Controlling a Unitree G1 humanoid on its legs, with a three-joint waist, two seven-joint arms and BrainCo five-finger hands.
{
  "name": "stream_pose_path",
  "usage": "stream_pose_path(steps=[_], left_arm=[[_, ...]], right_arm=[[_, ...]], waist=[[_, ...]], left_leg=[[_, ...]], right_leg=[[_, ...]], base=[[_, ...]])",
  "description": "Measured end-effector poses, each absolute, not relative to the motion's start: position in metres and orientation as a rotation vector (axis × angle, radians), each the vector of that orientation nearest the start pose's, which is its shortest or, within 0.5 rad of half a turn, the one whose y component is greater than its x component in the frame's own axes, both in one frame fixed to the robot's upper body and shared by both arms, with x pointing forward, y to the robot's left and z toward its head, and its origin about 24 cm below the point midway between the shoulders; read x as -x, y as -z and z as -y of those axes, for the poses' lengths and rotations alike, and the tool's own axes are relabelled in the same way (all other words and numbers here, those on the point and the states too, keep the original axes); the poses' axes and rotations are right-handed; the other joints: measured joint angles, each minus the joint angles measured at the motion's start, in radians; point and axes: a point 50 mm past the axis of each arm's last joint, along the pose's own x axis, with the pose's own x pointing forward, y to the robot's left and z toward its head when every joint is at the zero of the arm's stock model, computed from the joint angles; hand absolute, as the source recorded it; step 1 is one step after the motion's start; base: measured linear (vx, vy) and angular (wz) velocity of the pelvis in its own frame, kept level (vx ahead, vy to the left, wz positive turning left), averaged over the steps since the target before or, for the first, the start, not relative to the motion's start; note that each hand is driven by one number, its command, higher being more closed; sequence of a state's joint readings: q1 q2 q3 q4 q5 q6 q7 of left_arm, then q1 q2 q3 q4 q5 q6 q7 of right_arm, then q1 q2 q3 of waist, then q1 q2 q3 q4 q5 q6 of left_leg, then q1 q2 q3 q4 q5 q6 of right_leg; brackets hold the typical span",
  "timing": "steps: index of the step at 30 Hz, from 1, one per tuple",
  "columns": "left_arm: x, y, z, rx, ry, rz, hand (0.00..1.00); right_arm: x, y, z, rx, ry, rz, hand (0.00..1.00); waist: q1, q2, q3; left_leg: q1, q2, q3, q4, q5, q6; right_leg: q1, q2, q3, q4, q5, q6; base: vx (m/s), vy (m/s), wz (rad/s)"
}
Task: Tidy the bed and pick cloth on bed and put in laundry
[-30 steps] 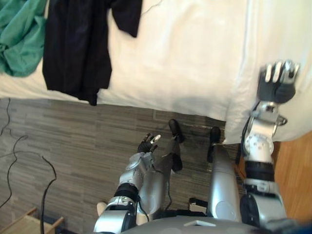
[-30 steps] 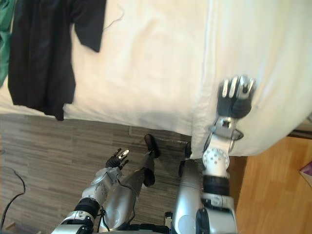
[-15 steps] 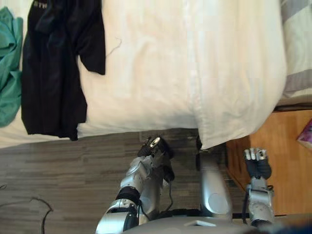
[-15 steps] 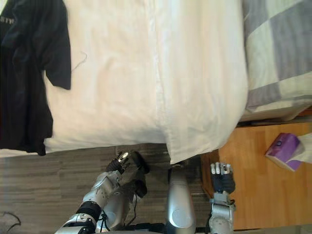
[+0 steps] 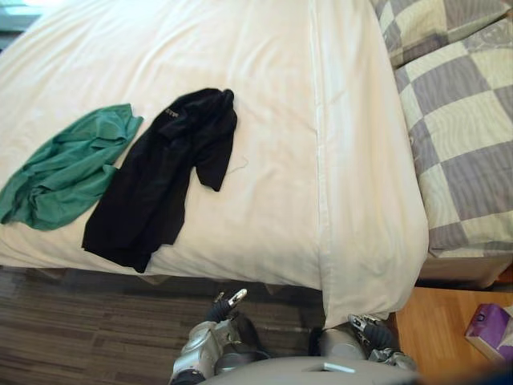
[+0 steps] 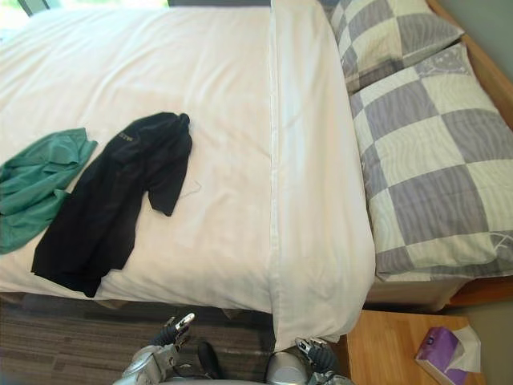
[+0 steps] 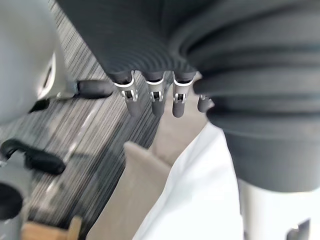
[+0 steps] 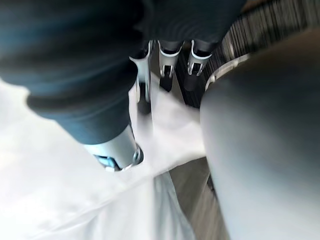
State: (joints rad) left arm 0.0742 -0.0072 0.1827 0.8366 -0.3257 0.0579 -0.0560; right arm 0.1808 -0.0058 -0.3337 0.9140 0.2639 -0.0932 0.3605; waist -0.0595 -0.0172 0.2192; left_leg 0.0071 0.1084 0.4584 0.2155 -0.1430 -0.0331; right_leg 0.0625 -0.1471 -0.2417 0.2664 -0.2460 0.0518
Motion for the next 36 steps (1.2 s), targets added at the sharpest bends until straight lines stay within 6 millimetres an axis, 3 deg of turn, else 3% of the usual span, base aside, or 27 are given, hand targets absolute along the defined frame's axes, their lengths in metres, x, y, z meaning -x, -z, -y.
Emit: stream_pose_path(steps=[2, 3, 5, 7, 8, 11, 13, 14, 15, 16, 17, 18, 19, 20, 22, 23, 24, 25, 26, 27, 28, 29, 30, 32, 34, 36], left_arm=[[-0.133, 0.144, -0.176, 0.451, -0.340, -0.908, 0.00], [-0.130, 0.144, -0.180, 0.455, -0.375, -0.903, 0.00], [-0.121, 0.146, -0.190, 0.443, -0.422, -0.907, 0.00], [-0.103, 0.151, -0.203, 0.456, -0.500, -0.934, 0.00], [-0.083, 0.156, -0.208, 0.482, -0.565, -0.965, 0.00], [-0.070, 0.155, -0.219, 0.507, -0.635, -0.920, 0.00], [-0.062, 0.154, -0.223, 0.494, -0.661, -0.888, 0.00], [-0.058, 0.154, -0.224, 0.485, -0.662, -0.871, 0.00], [-0.056, 0.154, -0.224, 0.484, -0.659, -0.869, 0.00], [-0.055, 0.156, -0.218, 0.486, -0.634, -0.891, 0.00], [-0.060, 0.154, -0.229, 0.454, -0.611, -0.879, 0.00], [-0.066, 0.153, -0.231, 0.402, -0.553, -0.891, 0.00], [-0.068, 0.153, -0.231, 0.380, -0.525, -0.900, 0.00], [-0.073, 0.153, -0.229, 0.367, -0.483, -0.911, 0.00], [-0.079, 0.154, -0.221, 0.361, -0.410, -0.938, 0.00], [-0.084, 0.155, -0.215, 0.334, -0.337, -0.960, 0.00], [-0.097, 0.152, -0.209, 0.314, -0.274, -0.950, 0.00], [-0.106, 0.150, -0.206, 0.303, -0.242, -0.933, 0.00], [-0.123, 0.145, -0.200, 0.289, -0.190, -0.905, 0.00], [-0.139, 0.141, -0.191, 0.283, -0.140, -0.885, 0.00], [-0.145, 0.139, -0.186, 0.280, -0.120, -0.876, 0.00], [-0.155, 0.137, -0.173, 0.276, -0.084, -0.869, 0.00], [-0.158, 0.136, -0.166, 0.266, -0.073, -0.863, 0.00], [-0.159, 0.134, -0.168, 0.215, -0.075, -0.851, 0.00], [-0.154, 0.135, -0.171, 0.208, -0.087, -0.840, 0.00], [-0.140, 0.138, -0.179, 0.242, -0.137, -0.827, 0.00]], right_arm=[[-0.084, 0.151, 0.204, -0.494, 0.225, -0.866, 0.00], [-0.082, 0.151, 0.211, -0.494, 0.249, -0.863, 0.00], [-0.082, 0.150, 0.214, -0.488, 0.274, -0.856, 0.00], [-0.079, 0.150, 0.219, -0.492, 0.323, -0.852, 0.00], [-0.078, 0.150, 0.226, -0.470, 0.347, -0.846, 0.00], [-0.071, 0.147, 0.245, -0.384, 0.380, -0.844, 0.00], [-0.061, 0.145, 0.260, -0.367, 0.450, -0.842, 0.00], [-0.058, 0.144, 0.268, -0.349, 0.485, -0.840, 0.00], [-0.055, 0.143, 0.271, -0.343, 0.510, -0.839, 0.00], [-0.040, 0.143, 0.277, -0.329, 0.559, -0.857, 0.00], [-0.039, 0.150, 0.261, -0.368, 0.571, -0.879, 0.00], [-0.038, 0.154, 0.248, -0.379, 0.544, -0.906, 0.00], [-0.039, 0.158, 0.237, -0.387, 0.516, -0.926, 0.00], [-0.049, 0.162, 0.214, -0.399, 0.477, -0.936, 0.00], [-0.053, 0.163, 0.208, -0.330, 0.374, -0.973, 0.00], [-0.063, 0.162, 0.204, -0.285, 0.278, -0.968, 0.00], [-0.071, 0.159, 0.204, -0.254, 0.213, -0.954, 0.00], [-0.076, 0.157, 0.203, -0.238, 0.176, -0.937, 0.00], [-0.085, 0.153, 0.202, -0.206, 0.114, -0.908, 0.00], [-0.088, 0.152, 0.202, -0.198, 0.085, -0.902, 0.00], [-0.091, 0.151, 0.204, -0.202, 0.084, -0.901, 0.00], [-0.094, 0.150, 0.206, -0.215, 0.086, -0.898, 0.00], [-0.093, 0.150, 0.207, -0.233, 0.101, -0.893, 0.00], [-0.095, 0.151, 0.201, -0.241, 0.099, -0.892, 0.00], [-0.100, 0.151, 0.193, -0.245, 0.085, -0.881, 0.00], [-0.112, 0.146, 0.193, -0.220, 0.106, -0.847, 0.00]], waist=[[-0.004, 0.028, 0.007], [-0.003, 0.032, 0.009], [-0.004, 0.021, 0.015], [-0.003, 0.012, 0.018], [-0.013, 0.006, 0.017], [-0.019, -0.011, 0.017], [-0.052, -0.011, 0.017], [-0.062, -0.008, 0.015], [-0.061, -0.004, 0.013], [-0.062, 0.016, 0.001], [-0.046, -0.030, -0.001], [-0.042, -0.022, -0.019], [-0.038, -0.011, -0.026], [-0.040, -0.008, -0.034], [-0.032, -0.004, -0.037], [-0.031, -0.001, -0.039], [-0.032, -0.001, -0.039], [-0.032, -0.002, -0.039], [-0.034, -0.003, -0.039], [-0.035, -0.007, -0.040], [-0.037, -0.005, -0.042], [-0.049, 0.023, -0.044], [-0.055, 0.035, -0.049], [-0.046, 0.023, -0.044], [-0.038, -0.006, -0.038], [-0.008, -0.001, -0.012]], left_leg=[[-0.061, 0.057, -0.007, 0.201, -0.065, -0.010], [-0.077, 0.063, -0.008, 0.258, -0.066, -0.012], [-0.082, 0.044, -0.014, 0.279, -0.068, -0.015], [-0.082, 0.078, -0.043, 0.334, -0.120, -0.010], [-0.075, 0.121, -0.093, 0.341, -0.129, -0.016], [-0.079, 0.225, -0.212, 0.267, -0.107, -0.049], [-0.086, 0.305, -0.293, 0.208, -0.085, -0.068], [-0.087, 0.332, -0.307, 0.228, -0.083, -0.069], [-0.085, 0.335, -0.303, 0.237, -0.081, -0.076], [-0.075, 0.319, -0.291, 0.221, -0.043, -0.176], [-0.096, 0.252, -0.269, 0.313, -0.087, -0.224], [-0.120, 0.238, -0.273, 0.344, -0.140, -0.229], [-0.131, 0.238, -0.253, 0.355, -0.152, -0.218], [-0.105, 0.230, -0.214, 0.329, -0.152, -0.182], [-0.038, 0.215, -0.149, 0.229, -0.122, -0.138], [0.002, 0.186, -0.105, 0.124, -0.075, -0.107], [0.021, 0.144, -0.079, 0.032, -0.026, -0.077], [0.024, 0.118, -0.073, -0.011, -0.003, -0.064], [0.017, 0.063, -0.067, -0.071, 0.025, -0.037], [0.004, -0.002, -0.073, -0.099, 0.040, -0.015], [-0.003, -0.030, -0.083, -0.105, 0.043, -0.010], [-0.007, -0.066, -0.114, -0.120, 0.052, 0.004], [0.002, -0.090, -0.148, -0.135, 0.064, 0.022], [0.000, -0.110, -0.175, -0.118, 0.072, 0.034], [-0.080, -0.114, -0.198, 0.021, 0.060, 0.029], [-0.201, -0.063, -0.192, 0.288, 0.041, 0.006]], right_leg=[[0.015, -0.003, -0.016, 0.043, -0.024, 0.009], [0.014, -0.020, -0.019, 0.072, -0.039, 0.016], [0.005, -0.063, -0.016, 0.103, -0.058, 0.023], [-0.013, -0.098, 0.017, 0.136, -0.062, 0.023], [-0.033, -0.130, 0.050, 0.170, -0.068, 0.034], [-0.154, -0.225, 0.166, 0.285, -0.113, 0.093], [-0.210, -0.298, 0.208, 0.344, -0.128, 0.163], [-0.210, -0.335, 0.223, 0.336, -0.116, 0.183], [-0.198, -0.356, 0.228, 0.310, -0.099, 0.181], [-0.131, -0.389, 0.209, 0.212, -0.017, 0.196], [-0.113, -0.453, 0.259, 0.135, 0.153, 0.184], [-0.122, -0.451, 0.259, 0.070, 0.338, 0.099], [-0.122, -0.449, 0.241, 0.032, 0.446, 0.015], [-0.136, -0.426, 0.129, 0.086, 0.426, -0.037], [-0.141, -0.352, -0.010, 0.165, 0.290, 0.072], [-0.145, -0.273, -0.108, 0.195, 0.206, 0.110], [-0.154, -0.177, -0.147, 0.199, 0.145, 0.116], [-0.160, -0.119, -0.147, 0.183, 0.127, 0.108], [-0.146, -0.011, -0.126, 0.116, 0.094, 0.092], [-0.087, 0.042, -0.116, -0.018, 0.050, 0.034], [-0.070, 0.033, -0.086, -0.054, 0.047, 0.018], [-0.069, 0.013, -0.023, -0.054, 0.046, 0.016], [-0.063, -0.003, -0.005, -0.040, 0.042, 0.009], [-0.038, -0.023, -0.006, -0.029, 0.029, -0.002], [-0.009, -0.037, -0.008, -0.066, 0.021, 0.001], [0.035, -0.032, -0.017, -0.108, 0.026, 0.009]], base=[[-0.04, 0.064, 0.11], [-0.04, 0.107, 0.12], [-0.06, 0.135, 0.00], [-0.04, 0.185, -0.34], [-0.03, 0.307, -0.51], [-0.04, 0.358, -0.34], [-0.07, 0.628, -0.03], [-0.04, 0.669, 0.01], [0.02, 0.813, 0.11], [0.08, 0.943, 0.07], [0.05, 1.170, 0.07], [0.02, 0.984, -0.08], [0.06, 1.052, -0.09], [0.08, 0.806, -0.27], [0.07, 0.597, -0.46], [0.04, 0.539, -0.50], [0.04, 0.509, -0.40], [0.02, 0.440, -0.15], [0.05, 0.364, 0.12], [0.04, 0.329, 0.21], [0.03, 0.303, 0.52], [0.06, 0.325, 0.80], [0.05, 0.275, 0.94], [0.03, 0.147, 0.91], [-0.06, 0.038, 0.84], [-0.13, 0.037, 0.41]])
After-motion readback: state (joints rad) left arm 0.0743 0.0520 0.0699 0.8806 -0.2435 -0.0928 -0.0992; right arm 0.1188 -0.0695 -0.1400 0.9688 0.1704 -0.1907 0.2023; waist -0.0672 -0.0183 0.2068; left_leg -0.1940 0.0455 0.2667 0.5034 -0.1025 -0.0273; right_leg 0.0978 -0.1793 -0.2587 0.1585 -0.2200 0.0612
